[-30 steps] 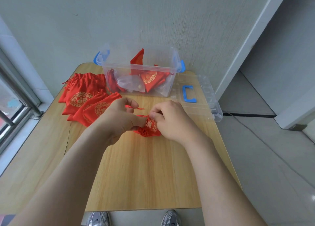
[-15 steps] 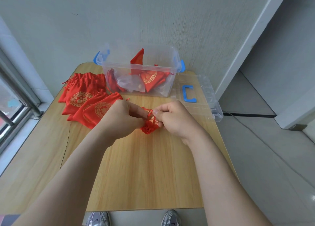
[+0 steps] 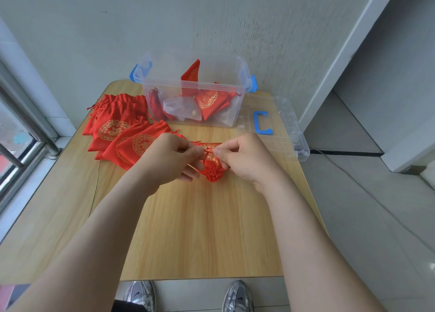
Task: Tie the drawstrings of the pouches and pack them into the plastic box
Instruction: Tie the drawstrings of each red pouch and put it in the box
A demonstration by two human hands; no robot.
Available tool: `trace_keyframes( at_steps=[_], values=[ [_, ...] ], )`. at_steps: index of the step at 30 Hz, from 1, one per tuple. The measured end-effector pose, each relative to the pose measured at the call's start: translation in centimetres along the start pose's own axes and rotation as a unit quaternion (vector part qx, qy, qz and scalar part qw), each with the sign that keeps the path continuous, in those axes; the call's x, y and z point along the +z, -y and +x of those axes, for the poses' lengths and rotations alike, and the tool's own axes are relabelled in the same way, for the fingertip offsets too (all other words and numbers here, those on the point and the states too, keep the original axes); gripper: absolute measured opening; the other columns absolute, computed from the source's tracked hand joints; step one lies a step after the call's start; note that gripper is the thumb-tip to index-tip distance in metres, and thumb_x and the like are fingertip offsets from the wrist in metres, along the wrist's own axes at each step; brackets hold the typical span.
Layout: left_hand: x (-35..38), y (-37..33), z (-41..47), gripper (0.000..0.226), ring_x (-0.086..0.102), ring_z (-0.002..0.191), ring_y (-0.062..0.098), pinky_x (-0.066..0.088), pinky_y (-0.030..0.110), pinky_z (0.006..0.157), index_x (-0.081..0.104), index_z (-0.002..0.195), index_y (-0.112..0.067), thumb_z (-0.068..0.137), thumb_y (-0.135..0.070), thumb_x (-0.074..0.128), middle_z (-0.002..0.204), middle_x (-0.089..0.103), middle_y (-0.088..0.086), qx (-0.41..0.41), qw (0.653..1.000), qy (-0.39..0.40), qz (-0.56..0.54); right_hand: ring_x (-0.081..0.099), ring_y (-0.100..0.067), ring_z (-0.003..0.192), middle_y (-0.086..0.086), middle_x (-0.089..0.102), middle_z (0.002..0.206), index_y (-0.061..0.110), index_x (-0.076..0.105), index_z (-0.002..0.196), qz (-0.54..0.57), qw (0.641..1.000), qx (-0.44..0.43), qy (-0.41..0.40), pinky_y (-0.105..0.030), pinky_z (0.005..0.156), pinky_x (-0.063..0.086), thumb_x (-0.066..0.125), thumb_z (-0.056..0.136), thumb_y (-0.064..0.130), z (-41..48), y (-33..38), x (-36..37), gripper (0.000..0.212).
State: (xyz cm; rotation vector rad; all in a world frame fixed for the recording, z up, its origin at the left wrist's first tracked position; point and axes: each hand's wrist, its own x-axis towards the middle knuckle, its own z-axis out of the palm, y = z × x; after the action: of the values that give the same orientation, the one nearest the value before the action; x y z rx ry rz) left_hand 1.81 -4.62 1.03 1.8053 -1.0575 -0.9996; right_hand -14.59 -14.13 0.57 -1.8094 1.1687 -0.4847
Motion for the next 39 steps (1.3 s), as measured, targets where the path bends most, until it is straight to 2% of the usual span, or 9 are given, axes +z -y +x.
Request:
trace_keyframes(
  at_steps=[4,7,12,16,19,22,28,33,39],
  values=[
    [-0.2,0.3,0.0,0.028,0.076,0.064,0.023,0.067,0.039,0.065,0.076,0.095,-0.003,0.107,-0.024,0.062,0.081,0.08,0.012,-0.021,1.0,-0.023,-0.002,0.067,-0.019,0.096,-0.002,0.073,0.108,0.02,0.081,0.094,-0.148,0.989,0.0,-0.016,-0.022,0.063,0.044,0.068,0.102,0.021,-0.1,-0.3,-0.3,0.015],
    [-0.4,0.4,-0.1,0.025,0.076,0.06,0.021,0.064,0.033,0.057,0.076,0.094,-0.004,0.107,-0.019,0.061,0.073,0.078,0.009,-0.041,0.998,-0.034,0.024,0.064,-0.022,0.097,-0.005,0.07,0.12,0.022,0.066,0.081,-0.198,0.98,0.027,0.004,-0.026,0.072,0.046,0.057,0.095,0.006,-0.2,-0.4,-0.5,0.023],
    [-0.5,0.4,0.0,0.022,0.066,0.046,0.02,0.061,0.03,0.049,0.074,0.094,-0.001,0.105,-0.01,0.057,0.064,0.07,0.01,-0.089,0.994,-0.015,0.062,0.058,-0.024,0.099,-0.005,0.061,0.114,0.012,0.064,0.119,-0.22,0.97,0.07,0.071,-0.029,0.065,0.042,0.044,0.102,0.011,-0.2,0.0,-0.6,0.026],
    [-0.8,0.7,0.3,0.023,0.05,0.042,0.019,0.053,0.027,0.046,0.074,0.094,0.001,0.105,-0.006,0.056,0.059,0.059,0.008,-0.118,0.991,-0.02,0.064,0.062,-0.023,0.082,-0.004,0.066,0.093,0.008,0.069,0.103,-0.2,0.974,0.075,0.069,-0.03,0.064,0.046,0.051,0.107,0.032,-0.1,-0.2,-0.5,0.03],
    [-0.9,0.9,0.6,0.025,0.045,0.044,0.019,0.049,0.026,0.045,0.074,0.091,0.001,0.106,-0.006,0.055,0.058,0.054,0.007,-0.13,0.989,-0.022,0.071,0.07,-0.027,0.095,-0.009,0.076,0.101,0.007,0.079,0.099,-0.186,0.98,0.051,0.05,-0.037,0.084,0.056,0.058,0.107,0.044,-0.3,-0.7,-0.5,0.043],
    [-0.8,1.3,0.9,0.027,0.046,0.045,0.022,0.047,0.027,0.046,0.075,0.089,-0.002,0.103,-0.005,0.053,0.06,0.055,0.009,-0.129,0.986,-0.036,0.095,0.063,-0.019,0.1,0.001,0.067,0.103,0.015,0.083,0.092,-0.178,0.982,0.062,0.03,-0.029,0.083,0.046,0.065,0.104,0.037,-0.4,-0.8,-0.7,0.031],
    [-0.2,1.6,0.8,0.026,0.072,0.06,0.033,0.065,0.043,0.062,0.074,0.085,-0.006,0.089,-0.015,0.05,0.069,0.072,0.016,-0.08,0.966,-0.079,0.233,0.067,-0.019,0.089,-0.002,0.073,0.1,0.011,0.077,0.1,-0.155,0.982,0.089,0.062,-0.028,0.073,0.053,0.062,0.101,0.027,0.3,-1.1,0.4,0.022],
    [0.4,2.3,1.2,0.035,0.063,0.08,0.034,0.046,0.037,0.065,0.06,0.071,-0.008,0.094,-0.029,0.045,0.078,0.063,0.01,-0.025,0.942,-0.104,0.318,0.047,-0.017,0.062,-0.001,0.049,0.074,0.014,0.054,0.094,-0.192,0.973,0.107,0.072,-0.027,0.052,0.033,0.059,0.097,0.019,0.5,-1.3,0.5,0.008],
    [0.7,1.4,1.0,0.061,0.052,0.116,0.035,0.041,0.056,0.107,0.073,0.081,-0.03,0.074,-0.062,0.022,0.103,0.065,0.001,-0.011,0.943,-0.027,0.331,0.06,-0.018,0.076,-0.004,0.069,0.097,0.011,0.07,0.119,-0.18,0.974,0.114,0.071,-0.029,0.057,0.038,0.051,0.101,0.031,0.8,-1.5,1.1,0.033]
  ],
)
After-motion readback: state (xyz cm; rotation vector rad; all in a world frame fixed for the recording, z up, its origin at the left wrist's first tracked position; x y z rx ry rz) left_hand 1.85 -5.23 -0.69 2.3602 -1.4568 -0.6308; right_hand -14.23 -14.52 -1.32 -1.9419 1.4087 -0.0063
